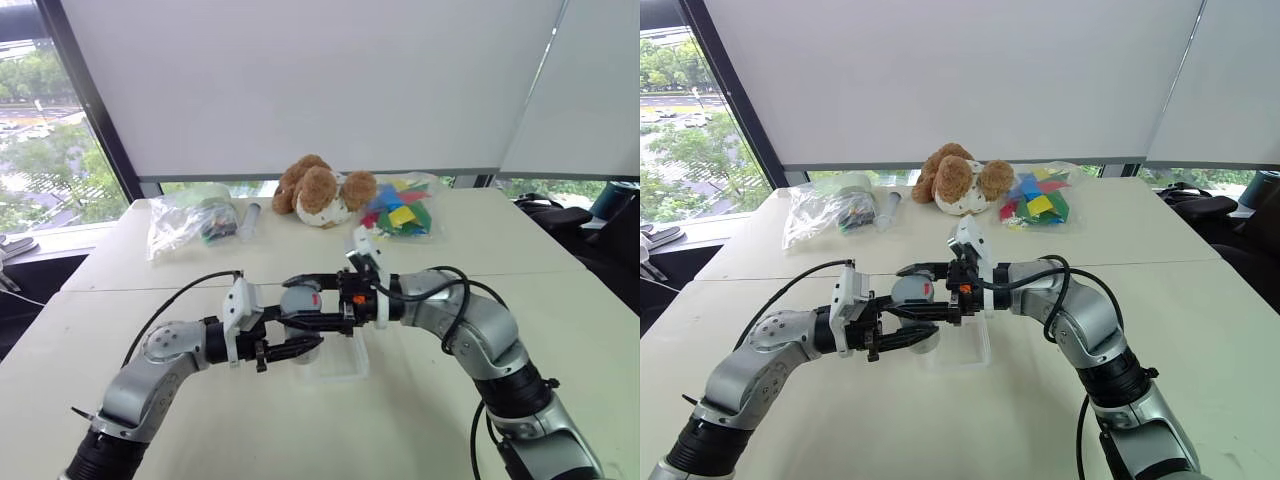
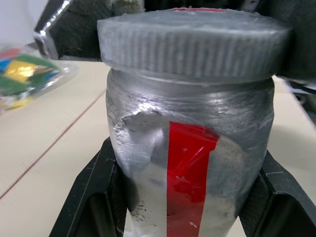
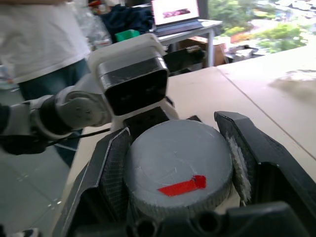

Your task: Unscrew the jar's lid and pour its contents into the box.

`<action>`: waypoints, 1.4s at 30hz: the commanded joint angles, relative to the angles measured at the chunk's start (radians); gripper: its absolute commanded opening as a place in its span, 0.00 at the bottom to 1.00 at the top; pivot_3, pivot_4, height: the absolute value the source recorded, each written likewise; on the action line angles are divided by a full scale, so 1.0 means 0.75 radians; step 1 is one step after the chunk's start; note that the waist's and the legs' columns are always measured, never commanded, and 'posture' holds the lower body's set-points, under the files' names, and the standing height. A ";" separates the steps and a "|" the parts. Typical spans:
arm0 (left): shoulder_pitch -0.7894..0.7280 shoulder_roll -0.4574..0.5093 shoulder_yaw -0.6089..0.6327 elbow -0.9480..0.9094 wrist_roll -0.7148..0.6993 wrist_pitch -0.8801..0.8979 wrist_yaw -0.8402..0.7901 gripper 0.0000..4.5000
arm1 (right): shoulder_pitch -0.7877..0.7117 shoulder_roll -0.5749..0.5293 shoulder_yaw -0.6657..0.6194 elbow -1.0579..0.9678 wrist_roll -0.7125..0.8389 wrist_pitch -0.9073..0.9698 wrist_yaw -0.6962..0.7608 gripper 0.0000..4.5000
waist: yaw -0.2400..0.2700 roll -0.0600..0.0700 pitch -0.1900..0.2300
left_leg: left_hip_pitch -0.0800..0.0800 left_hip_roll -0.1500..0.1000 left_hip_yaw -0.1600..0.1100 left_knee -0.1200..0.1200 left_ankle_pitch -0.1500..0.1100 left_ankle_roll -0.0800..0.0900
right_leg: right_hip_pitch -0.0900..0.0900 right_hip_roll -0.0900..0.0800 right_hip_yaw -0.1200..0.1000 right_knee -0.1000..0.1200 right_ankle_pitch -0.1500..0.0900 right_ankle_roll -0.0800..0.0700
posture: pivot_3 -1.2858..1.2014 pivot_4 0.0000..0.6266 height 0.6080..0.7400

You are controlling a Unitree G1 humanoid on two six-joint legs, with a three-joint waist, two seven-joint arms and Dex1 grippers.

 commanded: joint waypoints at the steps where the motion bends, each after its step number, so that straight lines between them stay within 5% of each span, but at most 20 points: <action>1: -0.048 0.024 0.027 -0.037 -0.116 -0.004 -0.136 0.48 | -0.058 -0.096 0.031 0.021 0.054 -0.057 0.336 0.52 | 0.001 0.000 0.000 | 0.000 0.000 0.000 0.000 0.000 0.000 | 0.000 0.000 0.000 0.000 0.000 0.000 | 0.52 0.24 1.00; 7: -0.092 0.073 -0.042 -0.075 -0.151 0.024 -0.327 0.48 | -0.244 -0.141 0.076 0.202 0.024 -0.105 0.612 0.52 | -0.008 0.000 0.000 | 0.001 0.001 0.000 0.000 0.000 0.000 | 0.000 0.001 0.000 0.001 0.000 0.000 | 0.52 0.24 1.00; 13: -0.088 0.054 -0.017 -0.066 -0.139 0.013 -0.280 0.48 | -0.264 -0.121 0.046 0.201 0.039 -0.066 0.572 0.52 | 0.000 0.000 0.000 | 0.000 0.001 -0.001 0.000 0.000 0.000 | 0.000 0.000 0.000 0.001 0.000 0.000 | 0.52 0.24 1.00; 14: -0.085 0.052 -0.014 -0.064 -0.136 0.010 -0.274 0.48 | -0.260 -0.114 0.038 0.194 0.043 -0.065 0.560 0.75 | 0.000 0.000 0.000 | 0.000 0.000 -0.001 0.000 0.000 0.000 | 0.000 0.000 0.000 0.001 0.000 0.000 | 0.52 0.24 1.00; 17: -0.079 0.048 -0.006 -0.066 -0.139 0.008 -0.259 0.48 | -0.252 -0.111 0.030 0.166 0.064 -0.027 0.546 0.99 | 0.001 0.000 0.000 | 0.000 0.000 -0.001 0.000 0.000 0.000 | 0.000 0.000 0.000 0.001 0.000 0.000 | 0.52 0.24 1.00; 30: -0.004 0.047 0.095 -0.021 -0.077 -0.011 -0.055 0.48 | -0.087 -0.108 -0.210 0.035 0.104 -0.039 0.267 0.99 | 0.003 0.000 0.000 | 0.000 0.001 -0.001 0.000 0.000 0.000 | -0.001 0.000 0.000 0.001 0.000 0.000 | 0.52 0.24 1.00; 42: -0.035 -0.014 0.052 0.019 -0.014 -0.032 0.001 0.48 | -0.077 0.071 -0.057 0.006 -0.064 -0.032 -0.049 0.99 | 0.001 0.000 0.000 | 0.000 0.000 0.000 0.000 0.000 0.000 | -0.001 0.000 0.001 0.001 0.000 0.000 | 0.52 0.24 1.00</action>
